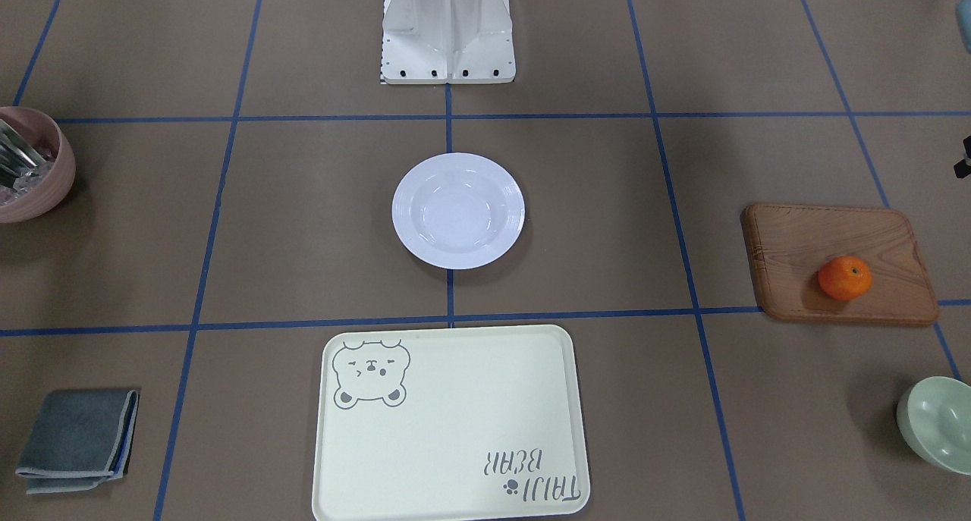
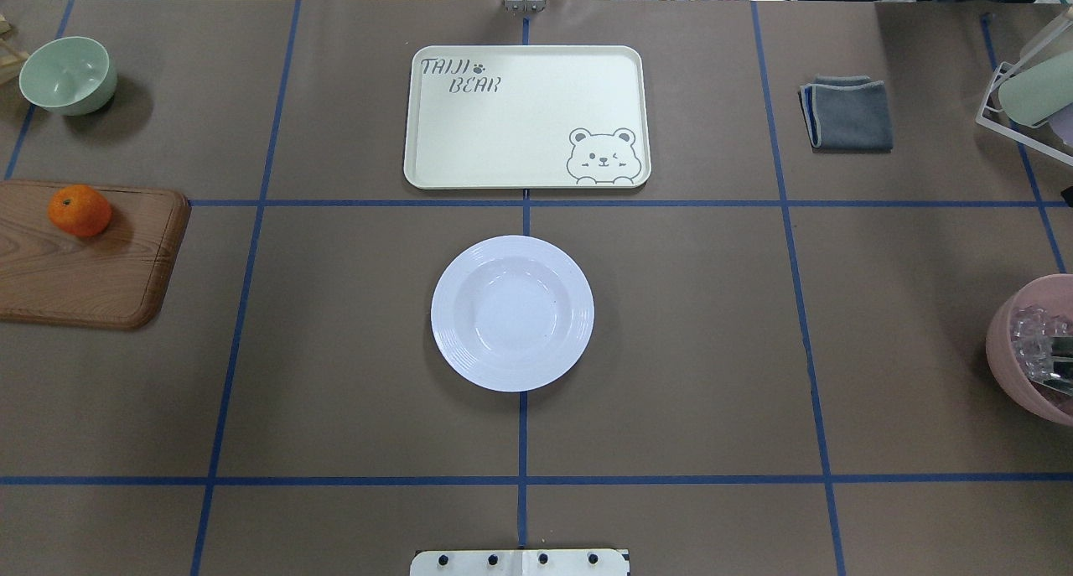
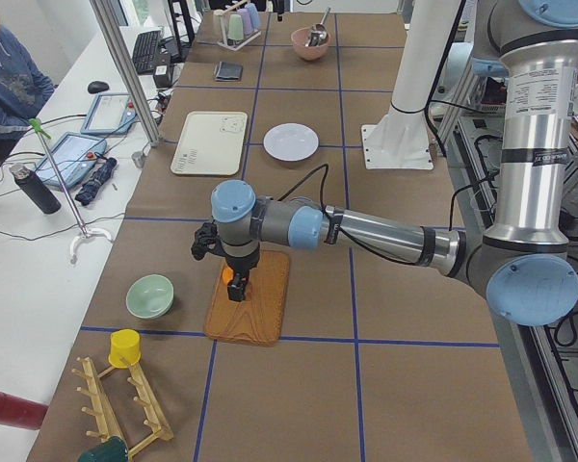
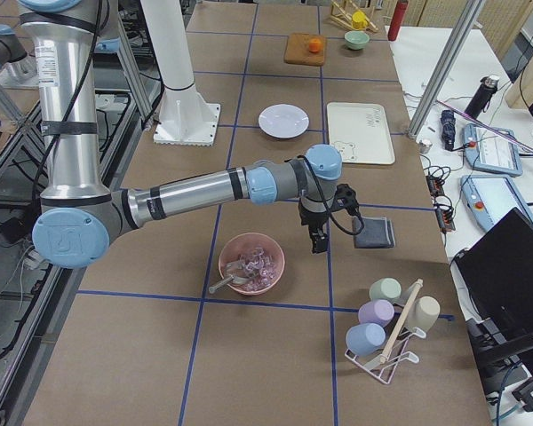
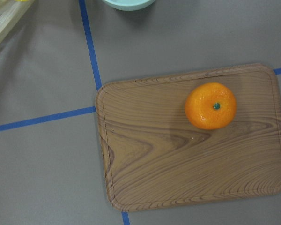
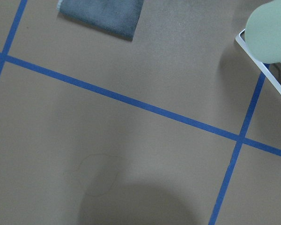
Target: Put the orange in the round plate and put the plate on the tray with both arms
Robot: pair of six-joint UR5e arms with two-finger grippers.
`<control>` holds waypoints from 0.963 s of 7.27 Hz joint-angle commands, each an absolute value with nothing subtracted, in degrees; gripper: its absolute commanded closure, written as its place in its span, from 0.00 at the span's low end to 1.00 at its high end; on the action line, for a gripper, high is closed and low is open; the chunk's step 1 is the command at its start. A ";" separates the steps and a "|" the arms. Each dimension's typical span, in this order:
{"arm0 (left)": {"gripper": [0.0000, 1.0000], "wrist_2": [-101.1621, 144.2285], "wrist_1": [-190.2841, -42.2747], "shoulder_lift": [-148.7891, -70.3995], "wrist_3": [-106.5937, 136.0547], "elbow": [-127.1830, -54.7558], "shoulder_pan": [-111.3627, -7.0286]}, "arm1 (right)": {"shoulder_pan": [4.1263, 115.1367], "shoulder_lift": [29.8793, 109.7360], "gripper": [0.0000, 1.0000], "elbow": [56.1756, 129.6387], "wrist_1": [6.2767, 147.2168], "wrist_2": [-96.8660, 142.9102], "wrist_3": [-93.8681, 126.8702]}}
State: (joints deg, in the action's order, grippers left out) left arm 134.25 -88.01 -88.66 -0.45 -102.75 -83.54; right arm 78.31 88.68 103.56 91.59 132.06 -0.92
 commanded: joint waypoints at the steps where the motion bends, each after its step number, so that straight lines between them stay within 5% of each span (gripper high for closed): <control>1: 0.01 133.95 -89.28 -87.11 -0.79 -104.23 -83.50 | 78.31 88.68 0.00 103.45 91.23 131.93 -0.70; 7: 0.01 134.30 -90.62 -86.66 -0.44 -102.83 -83.06 | 78.05 89.74 0.00 101.26 90.62 133.51 -0.70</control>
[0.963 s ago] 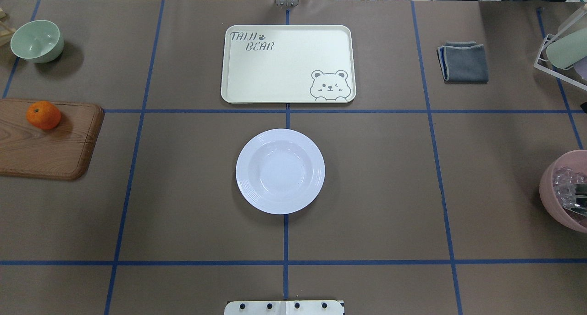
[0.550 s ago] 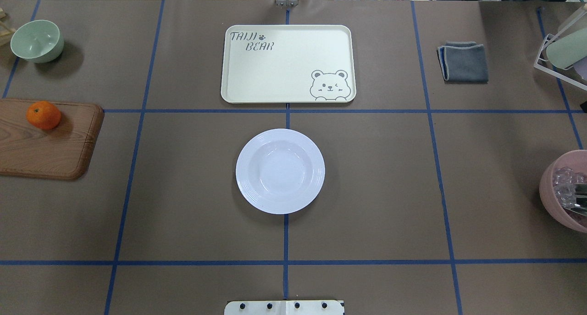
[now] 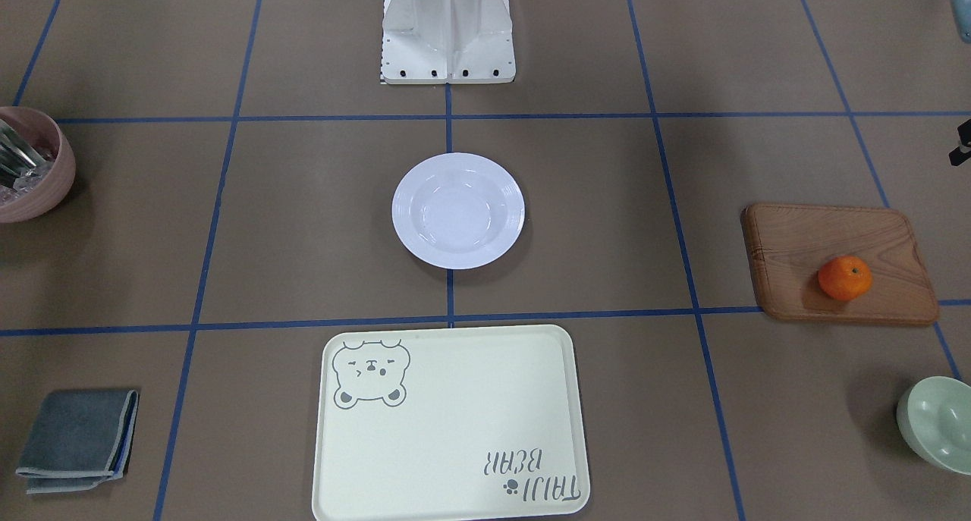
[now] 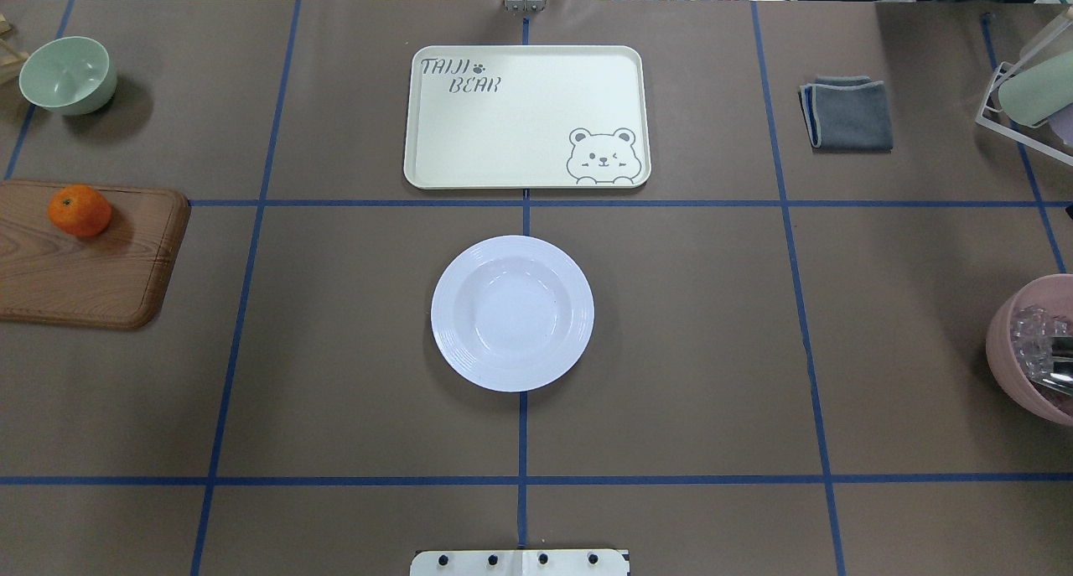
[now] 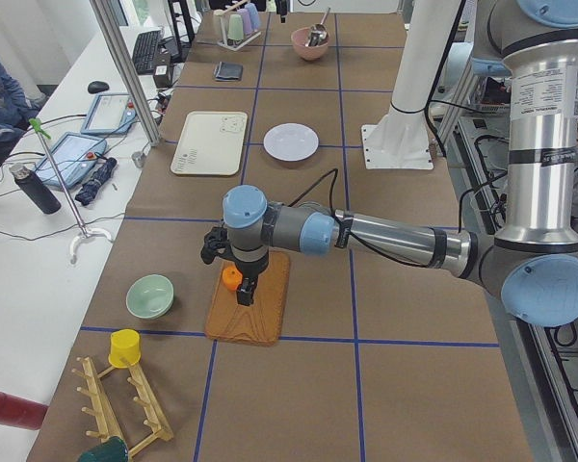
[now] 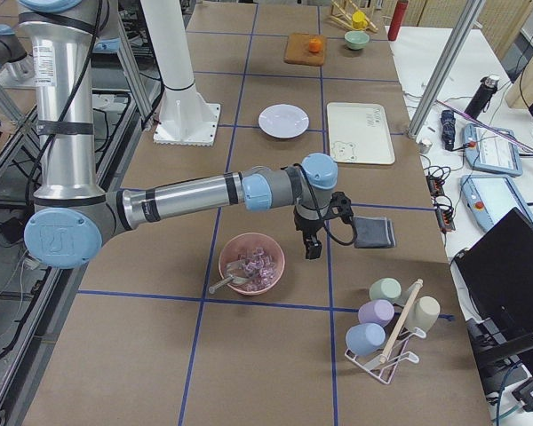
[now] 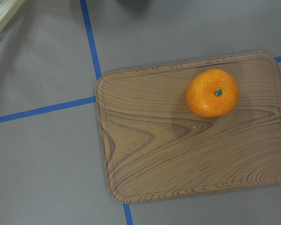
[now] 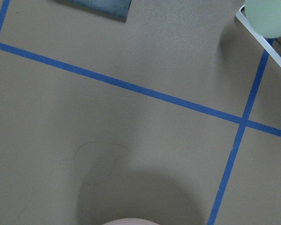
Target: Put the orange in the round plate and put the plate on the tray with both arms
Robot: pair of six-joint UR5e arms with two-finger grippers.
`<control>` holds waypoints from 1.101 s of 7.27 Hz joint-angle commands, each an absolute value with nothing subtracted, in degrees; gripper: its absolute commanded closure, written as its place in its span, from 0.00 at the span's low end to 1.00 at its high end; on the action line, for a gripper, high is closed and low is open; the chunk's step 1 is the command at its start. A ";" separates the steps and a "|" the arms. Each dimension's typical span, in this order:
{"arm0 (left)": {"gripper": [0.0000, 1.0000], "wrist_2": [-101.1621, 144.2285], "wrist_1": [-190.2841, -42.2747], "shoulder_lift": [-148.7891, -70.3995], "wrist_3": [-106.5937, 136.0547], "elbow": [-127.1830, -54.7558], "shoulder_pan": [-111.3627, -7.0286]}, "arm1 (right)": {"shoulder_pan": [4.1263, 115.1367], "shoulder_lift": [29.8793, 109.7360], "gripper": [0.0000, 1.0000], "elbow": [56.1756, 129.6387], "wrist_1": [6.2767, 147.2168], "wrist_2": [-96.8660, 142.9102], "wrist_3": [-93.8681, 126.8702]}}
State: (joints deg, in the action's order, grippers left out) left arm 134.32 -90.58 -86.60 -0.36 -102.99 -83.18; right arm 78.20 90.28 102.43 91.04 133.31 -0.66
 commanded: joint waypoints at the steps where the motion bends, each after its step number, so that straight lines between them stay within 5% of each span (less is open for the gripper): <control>1: 0.01 134.30 -90.62 -86.66 -0.27 -103.01 -82.97 | 77.96 90.43 0.00 100.99 87.57 133.85 -0.70; 5: 0.02 133.77 -90.35 -93.40 8.82 -101.26 -74.48 | 76.56 91.76 0.00 100.20 83.06 138.34 -0.53; 8: 0.02 130.87 -97.33 -98.43 10.71 -90.66 -69.01 | 72.87 90.88 0.00 99.41 82.97 137.99 -0.62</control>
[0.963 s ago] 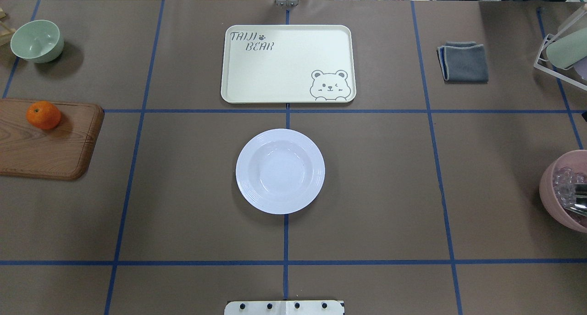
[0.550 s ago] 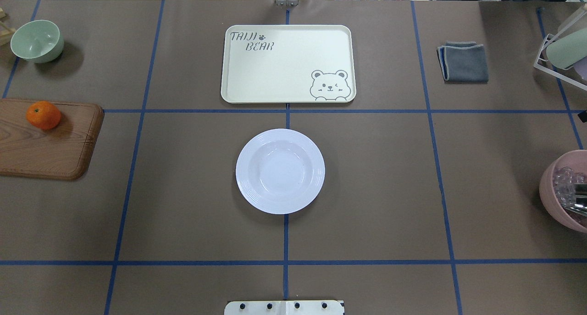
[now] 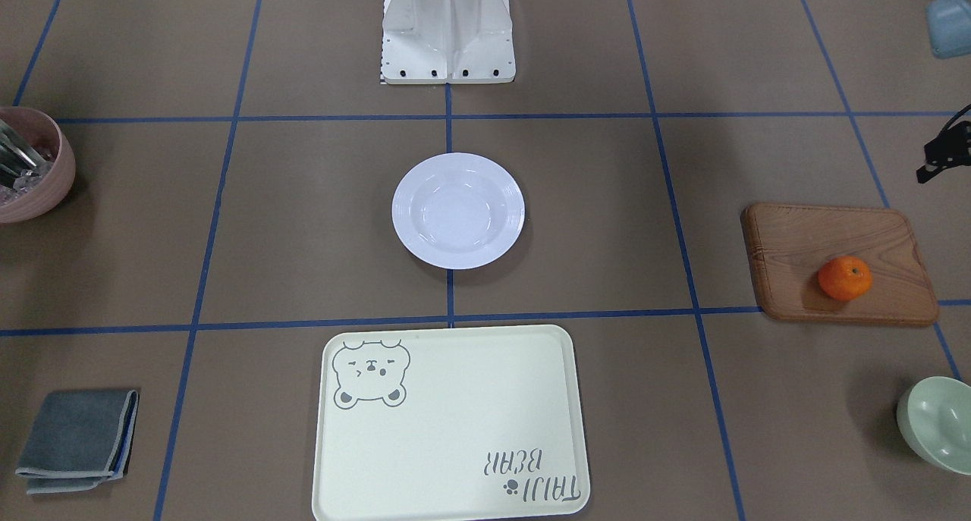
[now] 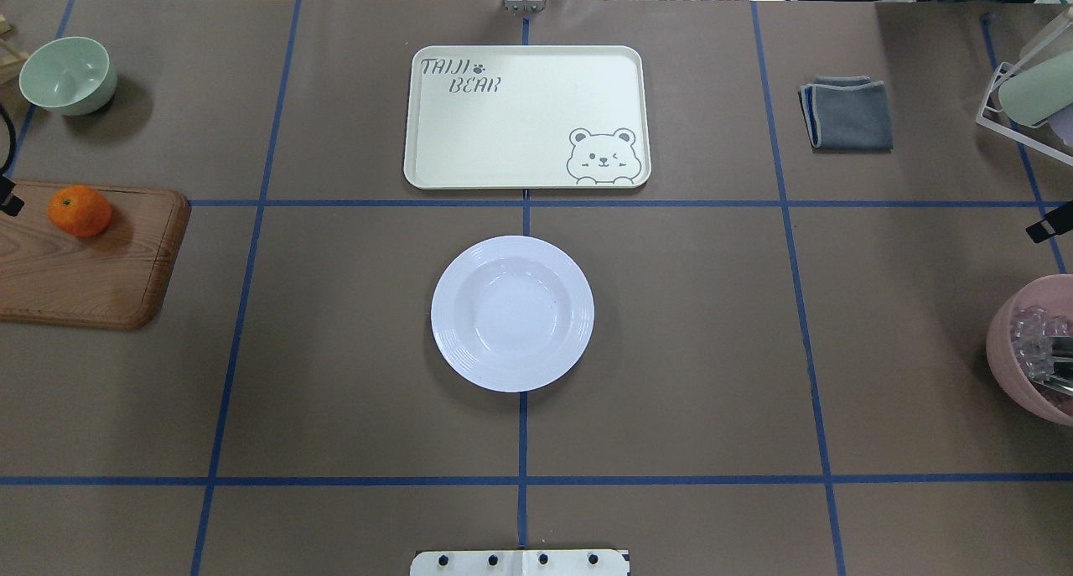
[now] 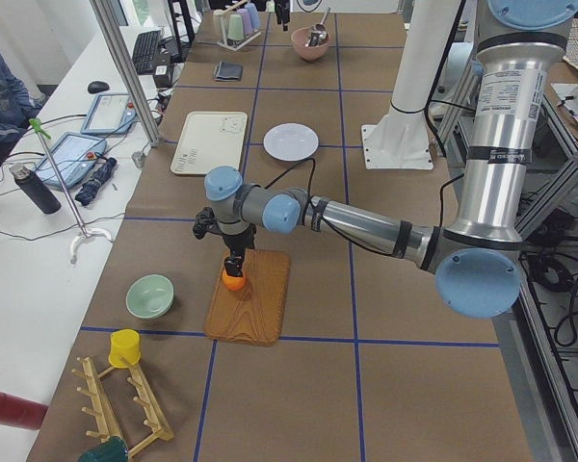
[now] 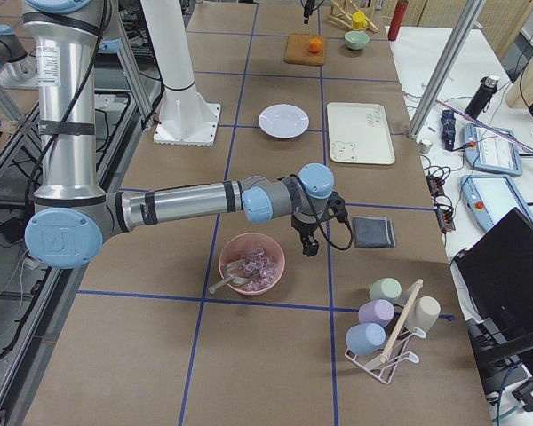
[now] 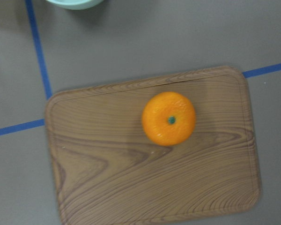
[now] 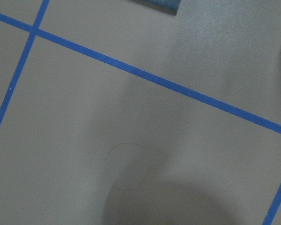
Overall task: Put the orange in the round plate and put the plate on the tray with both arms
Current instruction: 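Lower the left gripper onto the orange on the wooden tray and grasp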
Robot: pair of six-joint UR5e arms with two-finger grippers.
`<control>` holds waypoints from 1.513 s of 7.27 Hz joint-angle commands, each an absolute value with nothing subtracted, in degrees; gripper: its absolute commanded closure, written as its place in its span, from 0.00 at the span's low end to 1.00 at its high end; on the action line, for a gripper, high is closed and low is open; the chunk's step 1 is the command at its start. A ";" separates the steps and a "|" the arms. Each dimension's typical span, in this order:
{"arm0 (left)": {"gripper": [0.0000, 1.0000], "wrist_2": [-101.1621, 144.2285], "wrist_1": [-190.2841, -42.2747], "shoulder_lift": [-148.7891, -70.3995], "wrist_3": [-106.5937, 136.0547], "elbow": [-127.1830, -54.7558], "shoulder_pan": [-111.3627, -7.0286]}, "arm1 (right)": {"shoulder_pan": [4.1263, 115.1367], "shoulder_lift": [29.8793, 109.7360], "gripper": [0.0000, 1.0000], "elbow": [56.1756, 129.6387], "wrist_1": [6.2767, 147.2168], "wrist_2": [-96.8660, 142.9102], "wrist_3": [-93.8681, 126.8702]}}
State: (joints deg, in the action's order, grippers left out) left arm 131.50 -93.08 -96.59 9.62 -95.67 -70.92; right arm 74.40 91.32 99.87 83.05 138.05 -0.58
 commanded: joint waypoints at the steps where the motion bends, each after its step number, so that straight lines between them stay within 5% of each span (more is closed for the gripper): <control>1: 0.02 130.87 -103.82 -99.66 12.64 -85.13 -68.12 | 72.77 90.70 0.00 99.49 82.97 138.08 -0.62; 11: 0.02 128.14 -107.67 -105.12 15.82 -76.12 -63.99 | 71.37 89.74 0.00 99.23 82.97 137.72 -0.62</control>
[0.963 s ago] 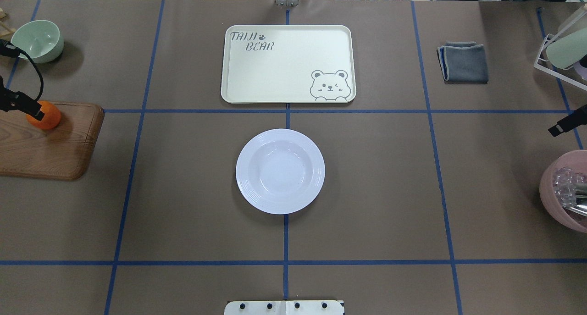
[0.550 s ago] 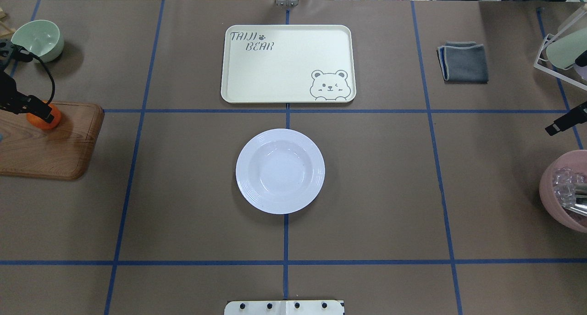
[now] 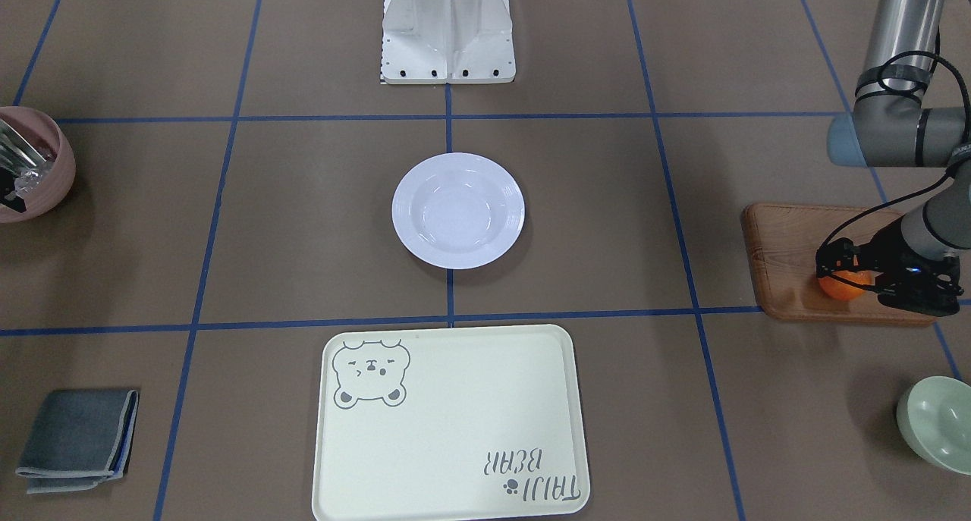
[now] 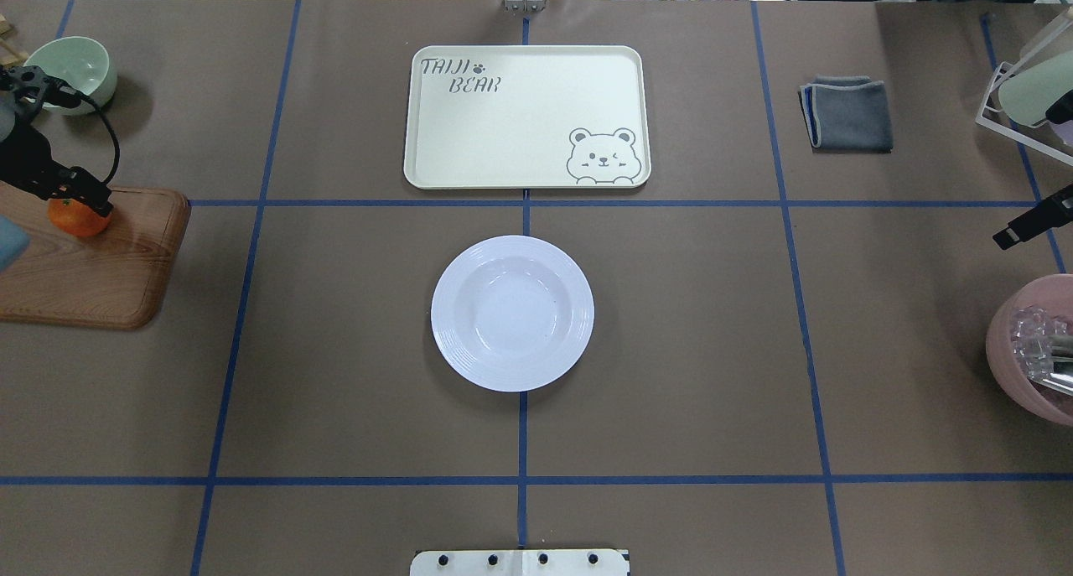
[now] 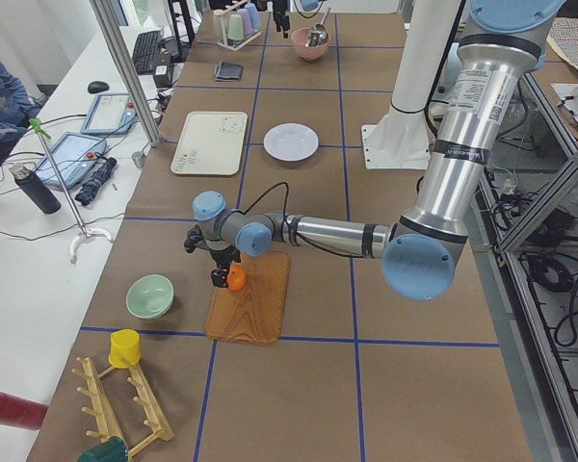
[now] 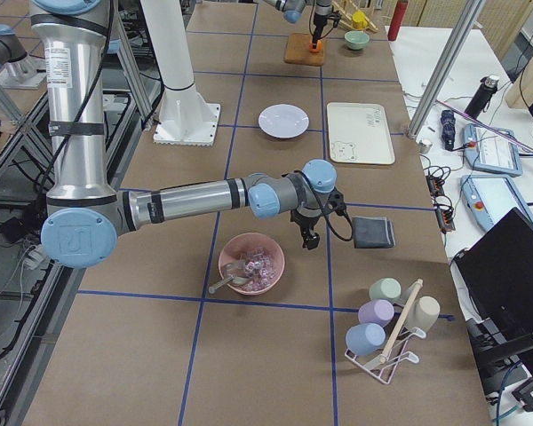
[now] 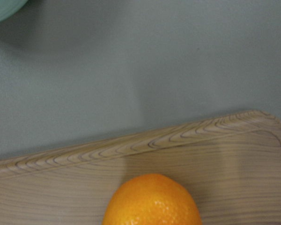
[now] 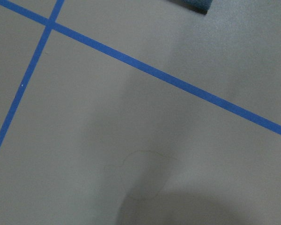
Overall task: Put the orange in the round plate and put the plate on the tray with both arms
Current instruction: 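Lower the left gripper onto the orange on the wooden tray and grasp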
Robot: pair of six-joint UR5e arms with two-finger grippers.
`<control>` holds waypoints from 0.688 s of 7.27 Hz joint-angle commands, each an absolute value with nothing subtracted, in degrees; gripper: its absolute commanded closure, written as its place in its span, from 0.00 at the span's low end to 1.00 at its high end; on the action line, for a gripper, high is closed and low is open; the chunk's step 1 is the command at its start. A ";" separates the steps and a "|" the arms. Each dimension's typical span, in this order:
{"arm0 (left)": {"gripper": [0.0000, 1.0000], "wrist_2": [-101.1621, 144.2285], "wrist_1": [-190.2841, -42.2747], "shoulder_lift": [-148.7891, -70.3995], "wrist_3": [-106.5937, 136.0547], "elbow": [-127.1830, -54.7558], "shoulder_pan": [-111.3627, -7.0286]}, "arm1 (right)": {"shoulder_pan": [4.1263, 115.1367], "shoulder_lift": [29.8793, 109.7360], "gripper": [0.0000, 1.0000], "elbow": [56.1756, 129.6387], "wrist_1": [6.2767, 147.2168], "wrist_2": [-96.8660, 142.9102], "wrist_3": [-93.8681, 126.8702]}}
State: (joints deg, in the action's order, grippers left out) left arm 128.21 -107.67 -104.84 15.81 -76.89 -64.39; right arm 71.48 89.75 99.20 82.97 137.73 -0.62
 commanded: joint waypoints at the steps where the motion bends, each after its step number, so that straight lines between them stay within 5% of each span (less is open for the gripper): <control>1: 0.02 128.14 -107.67 -105.12 15.82 -75.94 -63.46 | 71.19 89.74 0.00 99.23 82.97 137.72 -0.62; 4: 0.03 127.88 -107.67 -105.12 15.82 -75.06 -63.19 | 70.93 89.65 0.00 99.23 82.97 137.72 -0.62; 5: 0.13 127.88 -107.67 -105.20 15.82 -74.88 -63.19 | 70.93 89.56 0.00 99.23 82.97 137.72 -0.62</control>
State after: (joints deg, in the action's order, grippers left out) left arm 127.95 -107.67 -105.14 15.82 -75.20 -63.25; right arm 70.99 89.63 99.21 82.97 137.72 -0.61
